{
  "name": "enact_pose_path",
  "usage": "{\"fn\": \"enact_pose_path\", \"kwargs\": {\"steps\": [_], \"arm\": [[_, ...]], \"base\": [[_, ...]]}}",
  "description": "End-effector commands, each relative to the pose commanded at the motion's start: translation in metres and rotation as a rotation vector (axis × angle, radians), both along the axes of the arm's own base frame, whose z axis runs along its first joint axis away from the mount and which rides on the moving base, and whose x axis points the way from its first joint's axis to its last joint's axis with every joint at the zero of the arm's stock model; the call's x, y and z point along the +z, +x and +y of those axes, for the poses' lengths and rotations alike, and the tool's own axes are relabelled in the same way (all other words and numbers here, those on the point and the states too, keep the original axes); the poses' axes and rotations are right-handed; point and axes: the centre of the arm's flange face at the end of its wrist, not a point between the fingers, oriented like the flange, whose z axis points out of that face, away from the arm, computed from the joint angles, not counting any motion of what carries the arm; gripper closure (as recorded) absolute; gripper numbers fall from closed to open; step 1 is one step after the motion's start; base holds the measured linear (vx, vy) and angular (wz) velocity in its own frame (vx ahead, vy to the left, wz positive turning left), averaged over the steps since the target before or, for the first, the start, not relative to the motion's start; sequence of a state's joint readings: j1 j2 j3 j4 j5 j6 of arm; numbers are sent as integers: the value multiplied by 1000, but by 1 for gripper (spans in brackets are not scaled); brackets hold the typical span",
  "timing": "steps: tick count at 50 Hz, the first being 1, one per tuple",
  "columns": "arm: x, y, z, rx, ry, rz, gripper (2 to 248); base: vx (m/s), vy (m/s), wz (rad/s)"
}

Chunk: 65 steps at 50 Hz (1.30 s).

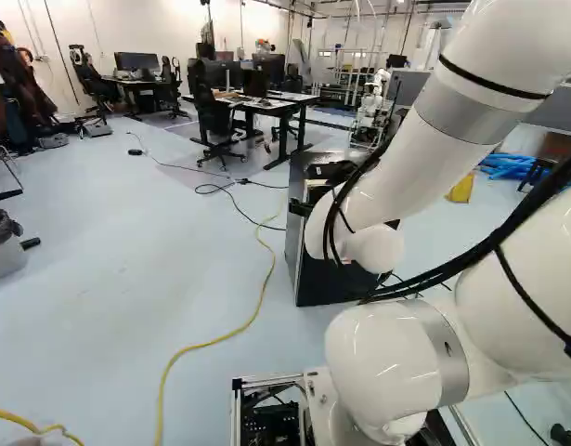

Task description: Grab a drink from the fridge

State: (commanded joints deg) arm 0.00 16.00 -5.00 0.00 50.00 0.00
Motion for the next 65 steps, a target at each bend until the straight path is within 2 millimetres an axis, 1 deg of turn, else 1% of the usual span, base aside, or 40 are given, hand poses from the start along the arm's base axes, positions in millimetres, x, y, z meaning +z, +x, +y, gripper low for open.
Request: {"fn": "enact_pose_path", "kwargs": {"steps": [17,45,65], "arm": [[0,3,0,0,0,1,3],[3,25,-3,-50,19,10,3],[4,34,1,-55,29,13,3]], "base": [[0,0,0],[0,0,0],[0,0,0]]}}
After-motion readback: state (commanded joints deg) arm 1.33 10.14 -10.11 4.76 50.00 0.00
